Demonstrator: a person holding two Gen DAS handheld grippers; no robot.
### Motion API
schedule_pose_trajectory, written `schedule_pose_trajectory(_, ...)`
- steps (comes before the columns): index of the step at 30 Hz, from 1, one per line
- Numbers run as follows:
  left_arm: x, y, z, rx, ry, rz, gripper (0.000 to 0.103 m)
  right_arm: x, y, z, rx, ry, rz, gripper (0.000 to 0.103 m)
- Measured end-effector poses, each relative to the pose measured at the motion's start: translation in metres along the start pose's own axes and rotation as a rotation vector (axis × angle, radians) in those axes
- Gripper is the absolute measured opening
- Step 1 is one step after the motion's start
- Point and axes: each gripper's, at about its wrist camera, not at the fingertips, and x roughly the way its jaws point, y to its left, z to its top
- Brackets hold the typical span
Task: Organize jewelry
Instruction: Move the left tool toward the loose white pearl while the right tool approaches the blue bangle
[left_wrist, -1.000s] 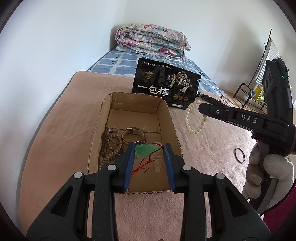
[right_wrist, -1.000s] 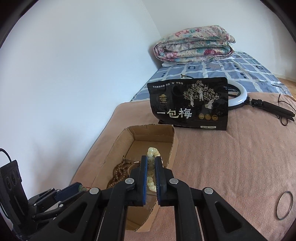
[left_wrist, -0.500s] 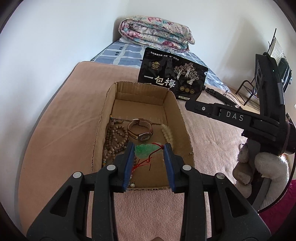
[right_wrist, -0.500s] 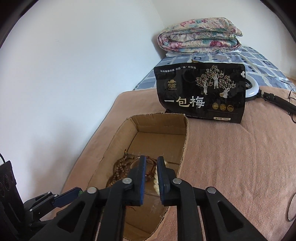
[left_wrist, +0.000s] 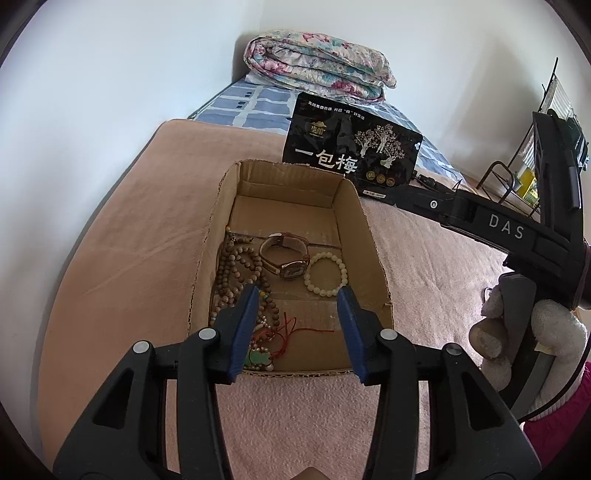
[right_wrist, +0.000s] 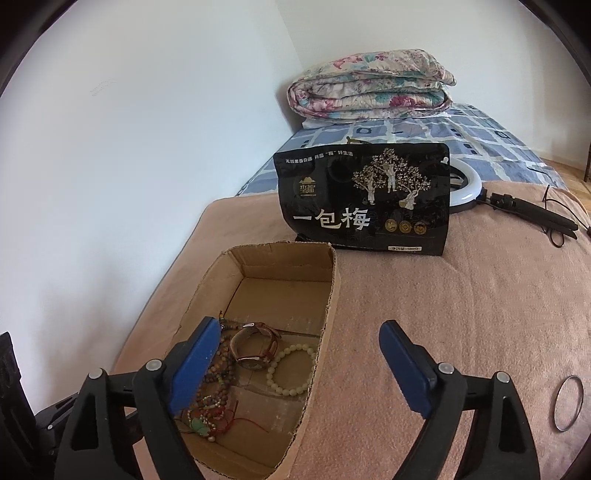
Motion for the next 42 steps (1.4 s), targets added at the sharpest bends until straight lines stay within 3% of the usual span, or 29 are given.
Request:
schedule_pose_trajectory(4, -0.004, -0.003, 0.001, 0.002, -0.007, -0.001, 0.045, -0.004, -0.002, 0.0, -0.005, -0.006, -0.039, 0.102)
schedule_pose_trajectory(9, -0.008, -0.011, 0.002, 0.018, -0.021, -0.001, 0.046, -0.011, -0.004, 0.001, -0.021, -0.021, -0.085, 0.103)
schedule_pose_trajectory(13, -0.012, -0.017, 0.001, 0.027, -0.039, 0.002, 0.058, -0.017, -0.009, 0.002, -0.024, -0.029, -0.103, 0.103)
schedule_pose_trajectory(25, -0.023, -0.042, 0.0, 0.069, -0.078, 0.0, 0.058, -0.047, -0.019, -0.001, -0.063, -0.069, -0.151, 0.103)
schedule_pose_trajectory(33, -0.029, -0.069, -0.001, 0.112, -0.103, -0.022, 0.058, -0.073, -0.028, -0.007, -0.116, -0.123, -0.243, 0.103)
schedule_pose_trajectory(42, -0.031, -0.098, -0.006, 0.156, -0.109, -0.055, 0.058, -0.105, -0.063, -0.013, -0.099, -0.154, -0.312, 0.103)
